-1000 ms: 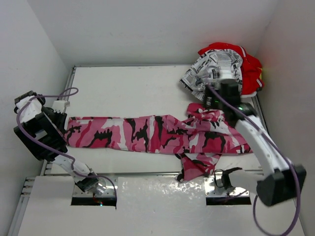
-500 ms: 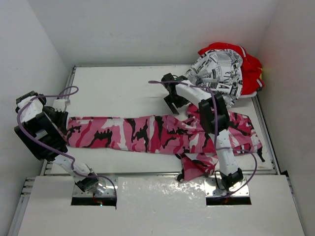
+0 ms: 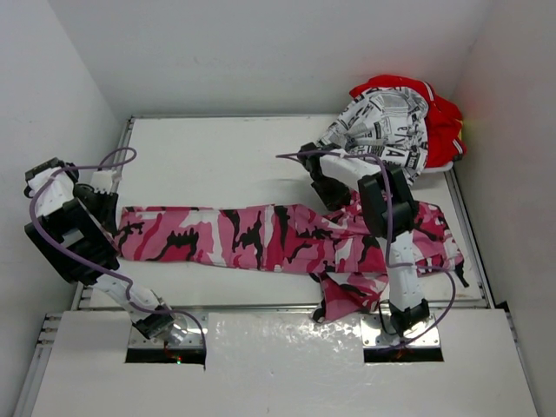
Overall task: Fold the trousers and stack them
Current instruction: Flatten the trousers out
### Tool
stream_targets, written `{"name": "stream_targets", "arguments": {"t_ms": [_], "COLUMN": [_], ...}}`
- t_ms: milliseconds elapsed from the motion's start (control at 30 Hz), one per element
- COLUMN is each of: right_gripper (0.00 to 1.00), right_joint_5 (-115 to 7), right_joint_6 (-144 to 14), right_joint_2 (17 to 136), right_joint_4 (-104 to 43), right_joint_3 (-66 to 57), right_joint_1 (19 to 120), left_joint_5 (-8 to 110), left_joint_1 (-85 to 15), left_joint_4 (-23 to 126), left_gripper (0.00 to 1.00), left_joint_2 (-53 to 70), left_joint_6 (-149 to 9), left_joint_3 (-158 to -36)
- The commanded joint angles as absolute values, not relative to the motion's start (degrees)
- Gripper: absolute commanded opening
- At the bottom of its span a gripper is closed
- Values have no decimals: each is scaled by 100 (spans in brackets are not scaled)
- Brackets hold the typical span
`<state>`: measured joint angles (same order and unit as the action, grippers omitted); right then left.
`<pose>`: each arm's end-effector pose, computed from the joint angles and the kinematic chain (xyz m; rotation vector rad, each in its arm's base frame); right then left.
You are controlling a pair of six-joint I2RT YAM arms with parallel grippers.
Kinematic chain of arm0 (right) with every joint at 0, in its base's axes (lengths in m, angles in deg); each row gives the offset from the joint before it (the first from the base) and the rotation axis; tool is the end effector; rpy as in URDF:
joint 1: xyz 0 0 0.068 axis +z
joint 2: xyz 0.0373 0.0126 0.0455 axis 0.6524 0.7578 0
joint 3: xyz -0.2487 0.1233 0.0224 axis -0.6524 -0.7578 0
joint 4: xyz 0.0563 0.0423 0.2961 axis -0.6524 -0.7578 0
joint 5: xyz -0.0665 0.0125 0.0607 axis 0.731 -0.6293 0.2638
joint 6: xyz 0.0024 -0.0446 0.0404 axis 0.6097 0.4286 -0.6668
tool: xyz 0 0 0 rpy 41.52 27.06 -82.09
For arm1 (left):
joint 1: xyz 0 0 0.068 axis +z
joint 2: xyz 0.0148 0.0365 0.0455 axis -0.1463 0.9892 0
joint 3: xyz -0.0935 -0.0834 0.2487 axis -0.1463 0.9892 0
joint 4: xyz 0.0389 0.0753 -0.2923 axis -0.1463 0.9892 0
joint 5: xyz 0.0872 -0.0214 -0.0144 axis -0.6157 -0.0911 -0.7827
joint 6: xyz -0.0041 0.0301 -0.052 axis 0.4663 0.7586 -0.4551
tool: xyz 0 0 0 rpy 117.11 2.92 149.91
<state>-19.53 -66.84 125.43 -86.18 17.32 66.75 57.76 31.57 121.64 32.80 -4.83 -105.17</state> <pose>0.4338 0.1894 0.0995 -0.4385 2.8823 -0.6541 0.2869 0.2257 0.2209 0.3487 2.8988 -0.2176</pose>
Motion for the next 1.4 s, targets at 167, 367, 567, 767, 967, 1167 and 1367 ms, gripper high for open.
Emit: {"name": "stream_targets", "arguments": {"t_ms": [167,367,567,767,967,1167,1367], "right_gripper": [0,0,0,14,69,85,92], "right_joint_5": [-3929,-6814,-6421,-6359,-5735,-7314,-7056], "right_joint_6": [-6381,-6853,-7232,-7200,-6486,-6897,-7531], "right_joint_2": [11946,7953,6161,6018,6309,5799,7790], "right_joint_4": [-7993,-2880,-2908,-3910,-5950,-4634,-4315], "right_joint_3": [2469,-683,-3146,-4755,-3968,-3117,-764], "right_joint_1": [6779,6841,6894,6938,6885,6595,6630], "left_joint_5": [6147,6393,6683,6920,7579,8107,7941], "left_joint_1": [3061,3044,2816,1911,698,100,-24], "left_joint_4": [12291,12362,12423,12318,12283,11853,11404], "left_gripper": [35,35,35,35,36,37,37], "left_joint_2": [3145,3145,3303,3487,3935,4243,4112], "left_joint_6": [-577,-594,-770,-1033,-1560,-2062,-2237], "left_joint_3": [-11032,-11428,-11841,-12359,-12993,-12704,-12246]}}
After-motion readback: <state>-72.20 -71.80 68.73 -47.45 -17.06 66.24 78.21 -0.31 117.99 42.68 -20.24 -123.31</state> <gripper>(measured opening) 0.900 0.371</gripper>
